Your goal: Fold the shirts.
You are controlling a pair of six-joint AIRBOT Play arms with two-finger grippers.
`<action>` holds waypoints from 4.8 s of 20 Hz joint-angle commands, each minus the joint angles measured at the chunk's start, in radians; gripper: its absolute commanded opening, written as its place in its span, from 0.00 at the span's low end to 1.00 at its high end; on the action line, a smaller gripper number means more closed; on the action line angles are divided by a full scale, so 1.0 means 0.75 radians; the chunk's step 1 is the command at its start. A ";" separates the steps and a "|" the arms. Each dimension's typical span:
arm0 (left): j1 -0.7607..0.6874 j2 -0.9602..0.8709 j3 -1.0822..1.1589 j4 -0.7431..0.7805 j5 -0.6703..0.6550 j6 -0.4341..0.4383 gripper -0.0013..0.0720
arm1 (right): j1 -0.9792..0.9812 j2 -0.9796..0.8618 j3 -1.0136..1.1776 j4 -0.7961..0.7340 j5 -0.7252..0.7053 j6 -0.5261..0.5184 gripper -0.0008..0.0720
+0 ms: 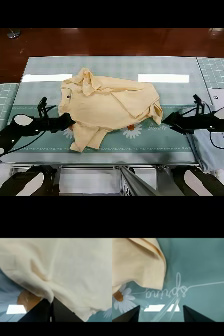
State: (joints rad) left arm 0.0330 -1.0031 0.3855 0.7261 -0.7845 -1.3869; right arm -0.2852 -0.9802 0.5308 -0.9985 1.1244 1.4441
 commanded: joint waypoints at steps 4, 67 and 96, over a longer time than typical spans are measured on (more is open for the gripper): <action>-0.014 -0.007 0.140 -0.017 -0.052 0.034 0.05 | 0.161 -0.296 0.113 0.035 -0.181 0.050 0.85; -0.050 -0.779 1.383 0.701 -0.011 -0.457 0.05 | 0.124 -1.064 1.516 0.250 -0.102 -0.082 0.05; 0.757 0.057 0.094 0.400 -0.590 -0.045 0.98 | -0.289 0.109 0.036 0.251 -0.002 -0.188 0.86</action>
State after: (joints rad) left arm 0.5331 -1.0649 0.6353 1.1130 -1.2816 -1.4490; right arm -0.4850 -1.0424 0.7509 -0.9573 1.1706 1.3769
